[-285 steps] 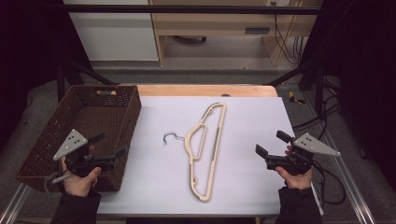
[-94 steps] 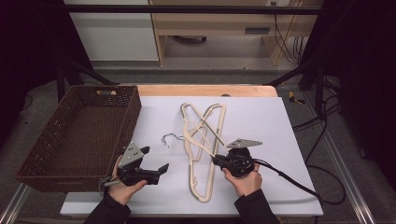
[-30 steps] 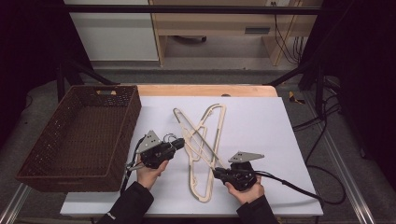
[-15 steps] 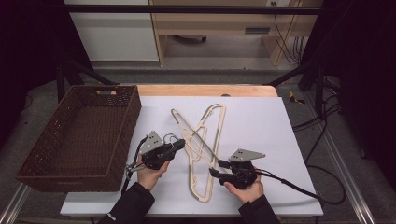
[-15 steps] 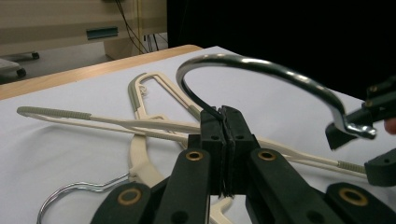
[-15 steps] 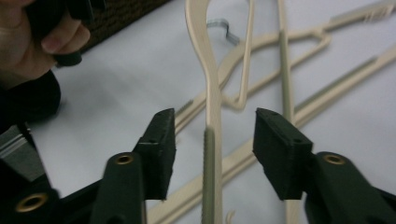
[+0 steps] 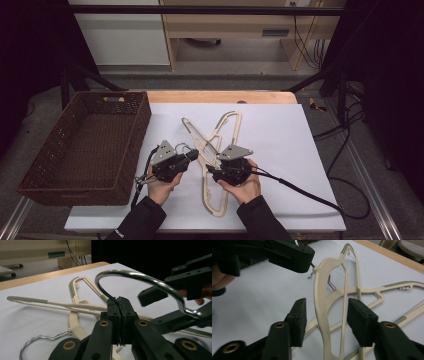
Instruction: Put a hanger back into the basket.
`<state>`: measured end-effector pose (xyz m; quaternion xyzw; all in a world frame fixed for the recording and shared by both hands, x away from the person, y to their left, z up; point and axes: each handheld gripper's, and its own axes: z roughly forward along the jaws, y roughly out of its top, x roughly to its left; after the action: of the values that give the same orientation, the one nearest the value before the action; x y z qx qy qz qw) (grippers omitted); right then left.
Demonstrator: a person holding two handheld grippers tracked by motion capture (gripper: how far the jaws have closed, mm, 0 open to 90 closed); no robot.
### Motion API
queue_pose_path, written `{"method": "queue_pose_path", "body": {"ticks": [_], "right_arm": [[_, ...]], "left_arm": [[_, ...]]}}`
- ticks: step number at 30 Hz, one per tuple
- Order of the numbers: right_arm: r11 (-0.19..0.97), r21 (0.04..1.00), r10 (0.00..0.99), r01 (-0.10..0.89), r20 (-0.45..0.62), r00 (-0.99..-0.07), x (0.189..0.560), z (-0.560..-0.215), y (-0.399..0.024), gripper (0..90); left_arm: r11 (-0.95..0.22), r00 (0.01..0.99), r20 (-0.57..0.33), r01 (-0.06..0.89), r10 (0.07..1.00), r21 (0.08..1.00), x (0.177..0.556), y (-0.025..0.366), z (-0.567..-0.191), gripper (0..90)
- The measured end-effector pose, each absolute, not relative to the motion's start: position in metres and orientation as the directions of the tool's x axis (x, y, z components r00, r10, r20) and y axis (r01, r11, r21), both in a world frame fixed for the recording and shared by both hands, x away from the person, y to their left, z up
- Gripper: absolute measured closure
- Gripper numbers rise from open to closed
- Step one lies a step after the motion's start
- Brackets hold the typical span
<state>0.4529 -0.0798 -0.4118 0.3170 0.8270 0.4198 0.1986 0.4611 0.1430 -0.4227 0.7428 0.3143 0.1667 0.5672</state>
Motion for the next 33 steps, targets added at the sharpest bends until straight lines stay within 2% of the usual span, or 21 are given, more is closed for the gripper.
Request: {"method": "queue_pose_path", "body": {"ticks": [2, 6, 9, 12, 19, 21, 25, 27, 29, 33], "right_arm": [[0.461, 0.810, 0.690, 0.363, -0.070, -0.720, 0.458, -0.416, -0.075, 58.8], [0.487, 0.792, 0.672, 0.368, -0.071, -0.737, 0.461, -0.422, -0.069, 76.9], [0.517, 0.784, 0.663, 0.342, -0.115, -0.739, 0.458, -0.421, -0.070, 79.0], [0.532, 0.785, 0.663, 0.319, -0.151, -0.733, 0.457, -0.418, -0.074, 80.5], [0.565, 0.782, 0.651, 0.261, -0.228, -0.724, 0.456, -0.399, -0.088, 86.6], [0.544, 0.795, 0.649, 0.270, -0.194, -0.736, 0.458, -0.393, -0.094, 86.7], [0.558, 0.791, 0.622, 0.249, -0.201, -0.757, 0.457, -0.383, -0.104, 86.8], [0.547, 0.803, 0.580, 0.237, -0.159, -0.799, 0.455, -0.378, -0.109, 86.8], [0.524, 0.820, 0.531, 0.228, -0.105, -0.841, 0.452, -0.373, -0.115, 86.8], [0.529, 0.827, 0.439, 0.189, -0.076, -0.895, 0.441, -0.367, -0.118, 86.8]], "left_arm": [[-0.161, 0.750, -0.111, 0.280, 0.652, 0.947, 0.461, 0.142, -0.422, 88.1], [-0.169, 0.754, -0.111, 0.284, 0.647, 0.944, 0.460, 0.141, -0.422, 87.5], [-0.150, 0.760, -0.131, 0.289, 0.637, 0.946, 0.459, 0.143, -0.419, 84.1], [-0.147, 0.761, -0.133, 0.287, 0.635, 0.947, 0.456, 0.147, -0.411, 74.3], [-0.228, 0.759, -0.055, 0.263, 0.648, 0.937, 0.444, 0.162, -0.392, 35.1], [-0.247, 0.752, -0.038, 0.263, 0.658, 0.933, 0.441, 0.166, -0.387, 25.9], [-0.273, 0.756, -0.036, 0.280, 0.654, 0.920, 0.438, 0.174, -0.375, 17.0], [-0.294, 0.769, -0.030, 0.280, 0.639, 0.914, 0.436, 0.175, -0.370, 13.8], [-0.326, 0.779, -0.017, 0.281, 0.626, 0.903, 0.434, 0.175, -0.366, 12.1], [-0.397, 0.806, 0.021, 0.268, 0.591, 0.878, 0.431, 0.169, -0.363, 10.8]]}}
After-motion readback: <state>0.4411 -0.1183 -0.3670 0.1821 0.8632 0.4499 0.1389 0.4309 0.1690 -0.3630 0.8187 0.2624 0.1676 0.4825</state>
